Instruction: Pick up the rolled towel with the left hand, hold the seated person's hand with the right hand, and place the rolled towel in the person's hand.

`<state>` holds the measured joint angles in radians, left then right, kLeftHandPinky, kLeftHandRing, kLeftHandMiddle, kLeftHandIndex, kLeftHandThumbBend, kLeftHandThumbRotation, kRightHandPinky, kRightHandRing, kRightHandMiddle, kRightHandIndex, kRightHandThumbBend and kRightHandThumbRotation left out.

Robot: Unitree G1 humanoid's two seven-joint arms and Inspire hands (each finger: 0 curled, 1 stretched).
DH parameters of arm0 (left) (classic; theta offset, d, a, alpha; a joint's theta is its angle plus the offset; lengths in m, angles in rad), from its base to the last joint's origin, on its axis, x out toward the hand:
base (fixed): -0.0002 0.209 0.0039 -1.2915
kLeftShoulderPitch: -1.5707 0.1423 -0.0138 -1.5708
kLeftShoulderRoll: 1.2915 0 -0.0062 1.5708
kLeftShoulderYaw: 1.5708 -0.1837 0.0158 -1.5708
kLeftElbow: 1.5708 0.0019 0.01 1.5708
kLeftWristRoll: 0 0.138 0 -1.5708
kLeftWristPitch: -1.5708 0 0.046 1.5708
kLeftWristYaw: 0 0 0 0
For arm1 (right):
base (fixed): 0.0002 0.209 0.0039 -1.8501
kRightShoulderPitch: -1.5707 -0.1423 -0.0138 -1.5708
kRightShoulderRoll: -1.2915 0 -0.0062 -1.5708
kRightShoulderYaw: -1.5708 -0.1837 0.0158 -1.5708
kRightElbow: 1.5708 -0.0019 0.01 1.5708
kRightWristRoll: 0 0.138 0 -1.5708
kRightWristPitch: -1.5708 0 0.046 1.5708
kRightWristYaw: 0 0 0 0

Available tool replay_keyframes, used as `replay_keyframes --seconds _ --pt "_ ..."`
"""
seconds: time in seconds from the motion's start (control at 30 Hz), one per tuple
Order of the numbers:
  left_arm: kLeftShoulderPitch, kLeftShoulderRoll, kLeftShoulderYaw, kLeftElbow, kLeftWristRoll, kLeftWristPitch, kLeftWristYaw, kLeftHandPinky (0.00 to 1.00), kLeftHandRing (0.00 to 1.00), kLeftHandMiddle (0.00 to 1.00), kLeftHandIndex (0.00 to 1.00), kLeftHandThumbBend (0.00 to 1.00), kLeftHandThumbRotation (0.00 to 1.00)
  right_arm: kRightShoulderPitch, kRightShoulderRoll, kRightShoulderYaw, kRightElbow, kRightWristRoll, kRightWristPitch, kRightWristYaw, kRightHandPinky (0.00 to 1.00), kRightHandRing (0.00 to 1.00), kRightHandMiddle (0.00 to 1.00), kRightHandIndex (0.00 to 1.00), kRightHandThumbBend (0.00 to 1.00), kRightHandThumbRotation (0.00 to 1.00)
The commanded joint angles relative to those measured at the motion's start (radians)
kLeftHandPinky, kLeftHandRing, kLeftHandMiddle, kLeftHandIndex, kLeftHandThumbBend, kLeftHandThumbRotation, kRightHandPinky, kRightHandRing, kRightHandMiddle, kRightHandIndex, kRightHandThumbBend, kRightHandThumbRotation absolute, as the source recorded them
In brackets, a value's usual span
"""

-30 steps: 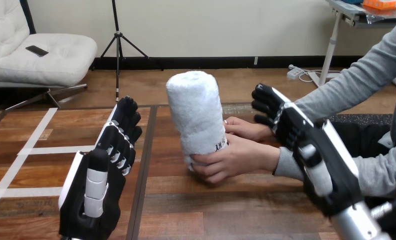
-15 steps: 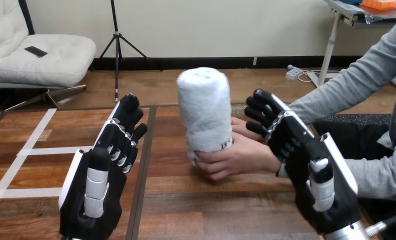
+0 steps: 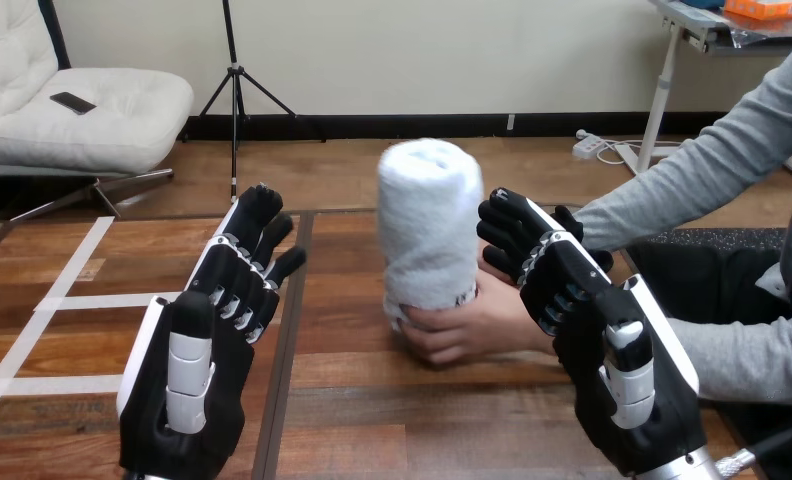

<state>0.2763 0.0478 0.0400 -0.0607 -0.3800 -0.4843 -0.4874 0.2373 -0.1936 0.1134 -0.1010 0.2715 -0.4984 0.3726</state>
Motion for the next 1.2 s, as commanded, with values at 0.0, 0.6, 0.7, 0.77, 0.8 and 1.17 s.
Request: replay_keyframes --seconds 0.0,0.6,0.7,0.77,0.8,1.17 --pt "-0.027 -0.02 -0.015 -0.006 -0.001 -0.015 0.003 0.88 0.94 0.95 0.92 0.8 0.94 -0.025 0.028 0.003 -0.001 0.006 0.007 0.006 0.98 0.95 0.93 0.92 1.0 1.0" --pt "-0.028 -0.018 -0.024 -0.005 0.042 -0.048 0.031 0.85 0.92 0.93 0.91 0.78 0.94 -0.044 0.044 0.002 0.007 0.032 0.047 0.061 0.9 0.94 0.93 0.92 1.0 1.0" --pt "-0.028 -0.019 -0.027 -0.006 0.048 -0.051 0.038 0.85 0.92 0.92 0.91 0.78 0.94 -0.044 0.047 0.0 0.004 0.029 0.055 0.064 0.9 0.94 0.93 0.92 1.0 1.0" --pt "-0.028 -0.019 -0.028 -0.007 0.05 -0.05 0.042 0.84 0.92 0.92 0.91 0.77 0.93 -0.044 0.05 -0.001 0.003 0.028 0.057 0.066 0.89 0.94 0.93 0.92 1.0 1.0" --pt "-0.028 -0.019 -0.029 -0.007 0.05 -0.05 0.043 0.84 0.92 0.92 0.91 0.77 0.93 -0.045 0.051 -0.001 0.002 0.028 0.057 0.067 0.89 0.94 0.93 0.92 1.0 1.0" --pt "-0.029 -0.018 -0.036 -0.003 0.061 -0.057 0.051 0.84 0.91 0.91 0.89 0.76 0.93 -0.043 0.055 -0.001 -0.01 0.026 0.069 0.073 0.87 0.92 0.91 0.91 1.0 1.0"
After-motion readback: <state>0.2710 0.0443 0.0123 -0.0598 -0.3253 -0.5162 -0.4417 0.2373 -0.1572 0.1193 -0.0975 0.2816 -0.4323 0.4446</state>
